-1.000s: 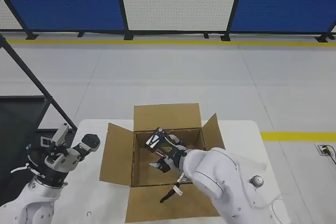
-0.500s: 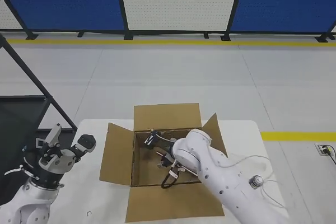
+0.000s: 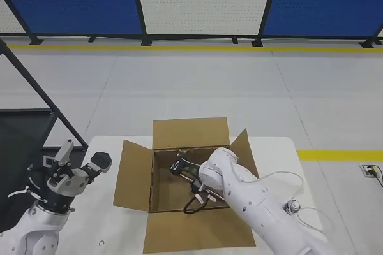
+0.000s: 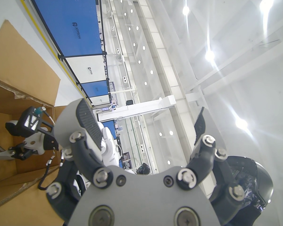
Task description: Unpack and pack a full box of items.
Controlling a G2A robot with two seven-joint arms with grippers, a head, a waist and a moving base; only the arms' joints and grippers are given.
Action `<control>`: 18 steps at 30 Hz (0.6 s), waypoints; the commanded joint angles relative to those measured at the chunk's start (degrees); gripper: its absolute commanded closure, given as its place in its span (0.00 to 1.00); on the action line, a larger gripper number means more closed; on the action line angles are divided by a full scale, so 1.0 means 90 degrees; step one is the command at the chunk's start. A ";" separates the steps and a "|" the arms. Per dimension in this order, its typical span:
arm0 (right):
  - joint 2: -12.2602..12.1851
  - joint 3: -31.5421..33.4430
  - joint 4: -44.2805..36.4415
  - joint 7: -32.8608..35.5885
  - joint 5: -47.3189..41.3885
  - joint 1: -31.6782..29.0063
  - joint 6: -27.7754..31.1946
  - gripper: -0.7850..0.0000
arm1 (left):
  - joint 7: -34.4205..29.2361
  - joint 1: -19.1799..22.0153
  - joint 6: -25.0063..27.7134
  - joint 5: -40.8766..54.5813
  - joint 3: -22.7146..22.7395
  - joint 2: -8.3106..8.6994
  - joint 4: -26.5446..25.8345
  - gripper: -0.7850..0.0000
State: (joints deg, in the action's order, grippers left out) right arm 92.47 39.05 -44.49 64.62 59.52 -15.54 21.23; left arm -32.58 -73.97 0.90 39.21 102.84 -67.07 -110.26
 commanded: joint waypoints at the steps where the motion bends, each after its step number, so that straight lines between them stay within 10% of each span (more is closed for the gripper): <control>1: 0.0044 -0.0057 0.0152 -0.0041 0.0021 0.0036 -0.0027 0.34 | -0.0004 0.0003 0.0005 -0.0002 -0.0004 0.0004 0.0003 0.00; 18: 0.0557 -0.0454 0.1650 -0.0516 -0.0044 0.0445 -0.0065 0.55 | -0.0051 -0.0123 0.0099 0.0069 0.0076 0.0042 -0.0072 0.00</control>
State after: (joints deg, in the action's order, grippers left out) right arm 97.25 35.05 -30.42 60.20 59.24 -11.70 20.61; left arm -33.01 -75.05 1.77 39.79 103.51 -66.71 -110.91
